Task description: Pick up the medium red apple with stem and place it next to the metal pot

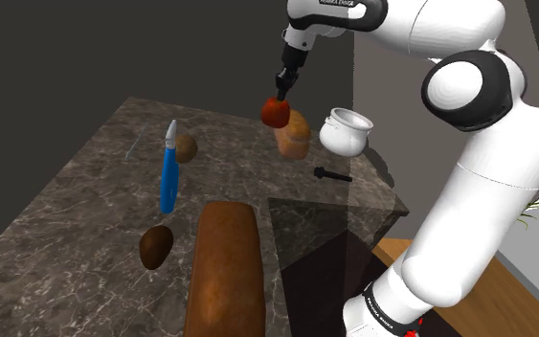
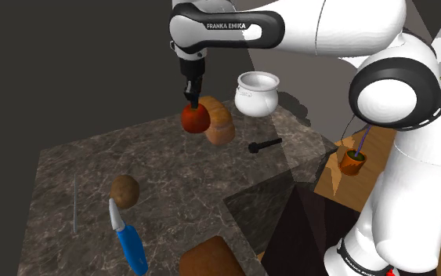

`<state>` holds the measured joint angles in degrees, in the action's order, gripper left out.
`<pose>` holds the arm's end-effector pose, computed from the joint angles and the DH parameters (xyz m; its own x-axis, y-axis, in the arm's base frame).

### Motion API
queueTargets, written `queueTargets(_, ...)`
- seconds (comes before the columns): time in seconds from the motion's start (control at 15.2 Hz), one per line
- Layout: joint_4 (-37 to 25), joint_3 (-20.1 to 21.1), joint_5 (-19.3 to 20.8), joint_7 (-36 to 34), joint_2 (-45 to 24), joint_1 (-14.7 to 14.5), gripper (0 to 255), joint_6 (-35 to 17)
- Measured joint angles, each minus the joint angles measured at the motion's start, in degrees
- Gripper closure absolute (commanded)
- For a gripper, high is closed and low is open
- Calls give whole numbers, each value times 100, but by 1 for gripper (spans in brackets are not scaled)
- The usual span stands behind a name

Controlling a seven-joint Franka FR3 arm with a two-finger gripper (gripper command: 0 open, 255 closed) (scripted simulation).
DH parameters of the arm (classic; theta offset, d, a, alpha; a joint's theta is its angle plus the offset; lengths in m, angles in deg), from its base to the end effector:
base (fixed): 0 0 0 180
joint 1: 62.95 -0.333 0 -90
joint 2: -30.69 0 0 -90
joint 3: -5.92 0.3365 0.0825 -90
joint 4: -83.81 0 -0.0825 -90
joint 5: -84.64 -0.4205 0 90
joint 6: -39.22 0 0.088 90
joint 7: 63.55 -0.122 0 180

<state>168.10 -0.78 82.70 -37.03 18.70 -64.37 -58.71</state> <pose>0.6669 -0.0507 0.5624 0.9320 0.3610 0.0312 0.3610 -0.9325 0.0051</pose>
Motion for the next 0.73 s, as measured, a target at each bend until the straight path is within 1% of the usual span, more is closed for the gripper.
queueTargets(0.33, -452, 5, -6, -22, -67, -3, 255, 385)
queueTargets(0.73, -1206, -4, -30, -8, -261, 29, 255, 946)
